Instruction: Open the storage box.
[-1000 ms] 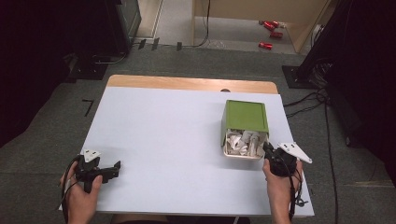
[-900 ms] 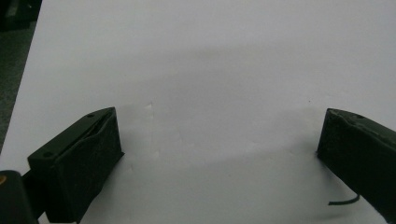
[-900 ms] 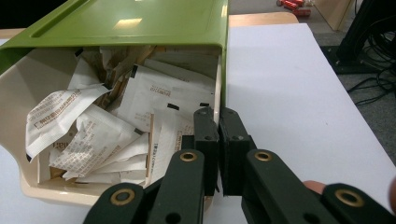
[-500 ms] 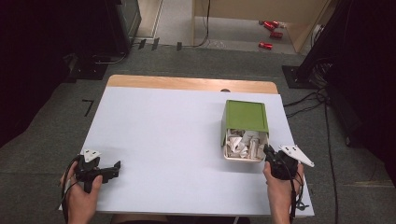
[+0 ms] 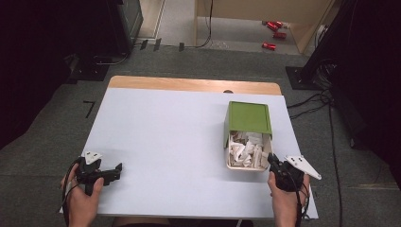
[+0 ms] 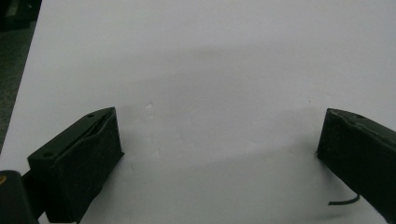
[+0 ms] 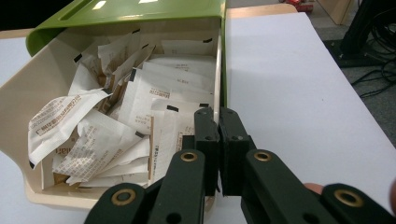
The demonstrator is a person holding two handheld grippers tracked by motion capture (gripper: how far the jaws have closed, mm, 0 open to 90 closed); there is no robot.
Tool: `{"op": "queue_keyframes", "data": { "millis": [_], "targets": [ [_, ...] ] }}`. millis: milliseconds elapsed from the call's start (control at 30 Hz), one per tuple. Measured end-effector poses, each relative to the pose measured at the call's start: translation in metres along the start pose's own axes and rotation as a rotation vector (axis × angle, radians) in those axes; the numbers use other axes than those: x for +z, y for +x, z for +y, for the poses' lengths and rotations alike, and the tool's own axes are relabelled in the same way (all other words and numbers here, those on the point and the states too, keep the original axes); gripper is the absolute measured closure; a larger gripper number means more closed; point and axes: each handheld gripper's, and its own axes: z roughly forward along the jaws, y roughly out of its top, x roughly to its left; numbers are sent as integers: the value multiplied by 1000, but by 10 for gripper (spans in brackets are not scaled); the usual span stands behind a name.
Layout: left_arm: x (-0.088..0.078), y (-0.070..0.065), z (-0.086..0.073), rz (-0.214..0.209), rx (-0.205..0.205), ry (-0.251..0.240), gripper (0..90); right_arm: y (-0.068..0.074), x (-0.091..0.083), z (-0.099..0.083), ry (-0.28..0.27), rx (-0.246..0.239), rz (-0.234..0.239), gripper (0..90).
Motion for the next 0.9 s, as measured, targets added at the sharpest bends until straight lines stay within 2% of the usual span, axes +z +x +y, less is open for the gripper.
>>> {"op": "queue_keyframes", "data": {
  "millis": [900],
  "targets": [
    [0,0,0,0,0,0,0,1,-21,-17,-3,1,-5,900]
  ]
}}
